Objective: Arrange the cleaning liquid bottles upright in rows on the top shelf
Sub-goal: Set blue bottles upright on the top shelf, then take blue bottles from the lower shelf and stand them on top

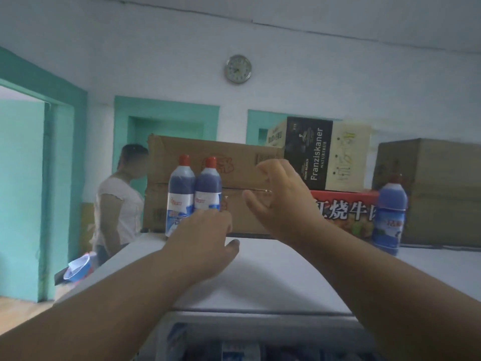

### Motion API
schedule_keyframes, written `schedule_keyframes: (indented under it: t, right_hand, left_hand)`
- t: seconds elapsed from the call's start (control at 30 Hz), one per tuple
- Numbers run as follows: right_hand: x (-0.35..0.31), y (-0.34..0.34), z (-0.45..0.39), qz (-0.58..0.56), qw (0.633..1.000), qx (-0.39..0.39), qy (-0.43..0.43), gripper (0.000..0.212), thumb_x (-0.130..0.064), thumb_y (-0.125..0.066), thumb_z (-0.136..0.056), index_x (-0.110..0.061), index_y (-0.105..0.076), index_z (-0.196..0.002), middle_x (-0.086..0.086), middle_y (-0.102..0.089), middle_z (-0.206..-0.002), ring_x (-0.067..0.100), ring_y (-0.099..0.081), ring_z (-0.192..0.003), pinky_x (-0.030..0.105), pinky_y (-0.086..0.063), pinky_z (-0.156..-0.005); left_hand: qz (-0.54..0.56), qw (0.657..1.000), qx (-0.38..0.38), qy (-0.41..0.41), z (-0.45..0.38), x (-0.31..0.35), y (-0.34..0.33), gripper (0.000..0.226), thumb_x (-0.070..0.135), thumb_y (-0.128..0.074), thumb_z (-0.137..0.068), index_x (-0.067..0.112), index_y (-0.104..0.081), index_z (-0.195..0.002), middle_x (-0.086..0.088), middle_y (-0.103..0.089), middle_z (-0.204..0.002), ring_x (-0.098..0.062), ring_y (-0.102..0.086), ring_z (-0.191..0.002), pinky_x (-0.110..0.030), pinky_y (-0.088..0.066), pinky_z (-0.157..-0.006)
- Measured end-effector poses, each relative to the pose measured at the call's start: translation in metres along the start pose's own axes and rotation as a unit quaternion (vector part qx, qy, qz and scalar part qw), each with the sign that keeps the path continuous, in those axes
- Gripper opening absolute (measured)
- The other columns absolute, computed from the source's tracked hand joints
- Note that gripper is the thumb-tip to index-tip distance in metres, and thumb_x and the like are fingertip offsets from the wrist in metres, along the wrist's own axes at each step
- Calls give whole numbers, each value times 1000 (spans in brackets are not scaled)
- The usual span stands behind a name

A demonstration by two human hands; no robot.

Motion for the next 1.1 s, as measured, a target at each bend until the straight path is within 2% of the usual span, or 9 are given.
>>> schedule_keyframes:
  t: [0.1,0.23,0.37,0.43,0.5,0.63,0.7,0.93,1.1]
  right_hand:
    - [1,47,24,16,1000,10,5,46,-41,-64,-92,-21,-49,-131,-6,-49,-125,11,-49,-105,23,-40,-84]
    - [9,106,68,39,999,16,3,44,-44,-62,-93,-25,-47,-130,-7,-48,-127,9,-46,-105,25,-42,-87]
    - [18,166,127,49,999,21,-5,44,-45,-61,-92,-26,-46,-128,-10,-46,-125,5,-35,-102,26,-38,-87]
    - [24,190,159,40,999,25,2,40,-44,-62,-91,-24,-48,-123,-11,-46,-117,8,-43,-101,31,-47,-86]
    - [35,206,197,38,999,10,-15,39,-44,-62,-91,-24,-50,-123,-15,-43,-112,10,-49,-103,32,-47,-87]
    - [57,223,265,49,998,-17,-39,45,-46,-57,-90,-18,-54,-125,-5,-52,-115,12,-51,-103,28,-41,-85]
    - [69,227,288,49,996,-33,-64,48,-47,-53,-89,-18,-54,-127,-6,-51,-116,9,-49,-104,27,-41,-87]
    - [123,215,329,61,988,-55,-132,45,-45,-56,-91,-20,-53,-127,-15,-41,-109,6,-47,-100,27,-44,-88]
    - [168,183,344,93,975,-76,-187,41,-39,-64,-92,-14,-57,-123,-6,-50,-109,12,-51,-98,26,-41,-85]
  left_hand:
    - [22,999,24,-19,19,41,9,26,54,-55,-93,32,-52,-107,12,-57,-110,-11,-53,-100,-31,-49,-93]
    - [39,995,63,-66,58,103,19,26,53,-50,-94,32,-51,-108,13,-52,-106,-12,-49,-100,-33,-48,-91]
    - [61,992,69,-90,103,167,11,25,52,-46,-94,32,-50,-108,14,-50,-104,-11,-47,-99,-33,-45,-89]
    - [77,990,61,-99,129,199,-3,27,53,-42,-91,30,-49,-105,12,-48,-102,-13,-46,-98,-33,-43,-87]
    - [96,991,29,-92,153,227,-25,26,51,-45,-92,29,-49,-105,11,-48,-103,-14,-43,-99,-32,-39,-87]
    - [113,989,-29,-96,195,271,-65,25,51,-44,-83,29,-48,-93,9,-49,-93,-18,-46,-92,-37,-40,-80]
    - [105,988,-51,-100,209,286,-82,25,51,-45,-82,28,-49,-92,7,-50,-91,-20,-48,-89,-39,-43,-79]
    - [114,980,-109,-118,210,309,-137,21,45,-52,-92,25,-48,-97,6,-48,-94,-18,-44,-89,-39,-42,-81]
    - [102,973,-174,-110,184,306,-205,31,50,-52,-93,26,-50,-113,6,-53,-109,-20,-49,-103,-41,-45,-90]
Point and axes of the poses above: each hand's wrist, its own z-axis away from the middle knuckle, its own y-axis out of the back of the hand, x = y × z, the point moved 7 cm from there along -z, towards the middle knuckle
